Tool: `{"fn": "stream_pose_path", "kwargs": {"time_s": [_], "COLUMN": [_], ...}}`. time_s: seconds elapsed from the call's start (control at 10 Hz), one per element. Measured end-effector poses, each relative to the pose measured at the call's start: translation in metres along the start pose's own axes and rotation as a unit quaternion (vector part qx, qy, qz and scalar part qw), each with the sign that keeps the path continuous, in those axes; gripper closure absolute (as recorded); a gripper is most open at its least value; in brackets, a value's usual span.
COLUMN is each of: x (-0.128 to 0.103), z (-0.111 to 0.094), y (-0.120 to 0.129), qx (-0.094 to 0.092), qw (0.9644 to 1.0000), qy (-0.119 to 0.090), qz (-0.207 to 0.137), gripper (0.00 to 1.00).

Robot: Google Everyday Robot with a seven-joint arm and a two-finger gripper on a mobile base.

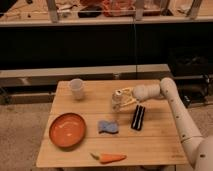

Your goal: Stand the bottle upright

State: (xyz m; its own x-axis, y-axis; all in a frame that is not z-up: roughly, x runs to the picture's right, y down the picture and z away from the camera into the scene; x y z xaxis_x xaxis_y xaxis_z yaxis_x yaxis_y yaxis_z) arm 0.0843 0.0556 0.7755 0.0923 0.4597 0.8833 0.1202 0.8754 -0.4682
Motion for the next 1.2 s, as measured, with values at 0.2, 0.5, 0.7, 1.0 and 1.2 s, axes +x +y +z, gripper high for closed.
{"fn": "stream_pose_path", "kwargs": {"time_s": [0.2,0.5,0.7,1.0,1.2], "x": [0.000,0.011,0.012,0.017,0.020], "z": [0.000,-0.006,-0.007,-0.010,-0.013], "y": [0.000,0.008,0.008,0.013,0.016], "qx": [-0.004,0.002,0.005,0.006,0.008], "qw": [1.0000,1.0000,1.0000,0.9999,0.9999], "qy": [-0.001,-0.005,-0.006,-0.009,-0.010], "qz": [0.007,0.001,0.003,0.007,0.008], "gripper": [1.00,1.00,1.00,1.00,1.00]}}
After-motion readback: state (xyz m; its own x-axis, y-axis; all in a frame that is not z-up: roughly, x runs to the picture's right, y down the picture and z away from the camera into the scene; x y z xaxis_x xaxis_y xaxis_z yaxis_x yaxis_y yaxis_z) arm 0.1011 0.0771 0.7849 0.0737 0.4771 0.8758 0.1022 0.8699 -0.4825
